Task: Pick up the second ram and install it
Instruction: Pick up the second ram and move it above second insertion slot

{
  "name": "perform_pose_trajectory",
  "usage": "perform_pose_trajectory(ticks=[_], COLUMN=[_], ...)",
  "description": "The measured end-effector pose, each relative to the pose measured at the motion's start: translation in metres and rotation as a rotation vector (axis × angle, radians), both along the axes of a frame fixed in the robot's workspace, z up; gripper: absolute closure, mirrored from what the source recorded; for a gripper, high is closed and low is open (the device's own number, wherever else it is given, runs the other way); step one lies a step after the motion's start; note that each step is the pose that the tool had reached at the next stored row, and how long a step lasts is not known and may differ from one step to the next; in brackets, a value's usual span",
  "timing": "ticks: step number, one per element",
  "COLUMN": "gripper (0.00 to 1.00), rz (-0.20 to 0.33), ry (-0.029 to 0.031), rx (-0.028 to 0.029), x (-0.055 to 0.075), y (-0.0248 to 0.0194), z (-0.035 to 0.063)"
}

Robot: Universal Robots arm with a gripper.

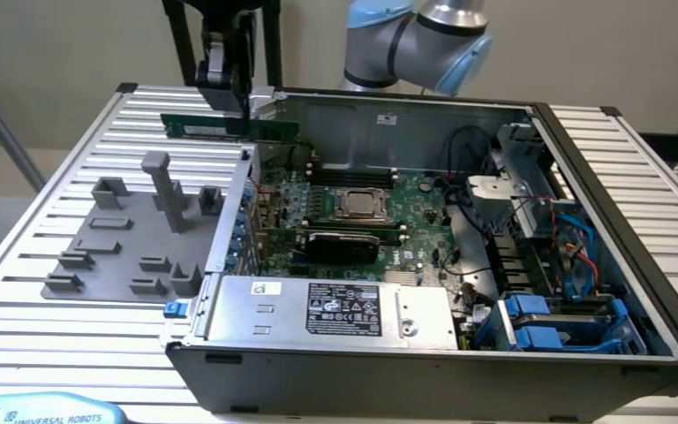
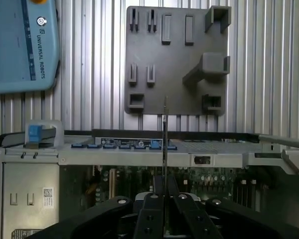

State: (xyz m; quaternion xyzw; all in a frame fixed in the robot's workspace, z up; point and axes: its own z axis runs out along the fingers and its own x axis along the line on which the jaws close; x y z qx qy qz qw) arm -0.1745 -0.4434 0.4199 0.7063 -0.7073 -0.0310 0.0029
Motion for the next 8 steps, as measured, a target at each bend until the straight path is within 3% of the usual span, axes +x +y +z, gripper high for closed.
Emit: perform_pose_trajectory(ticks=[8], gripper=[0.86], rz=[0.0], ry=[0.0], rx=[0.0], x=[0.036], y=[0.0026], z=[-0.0007])
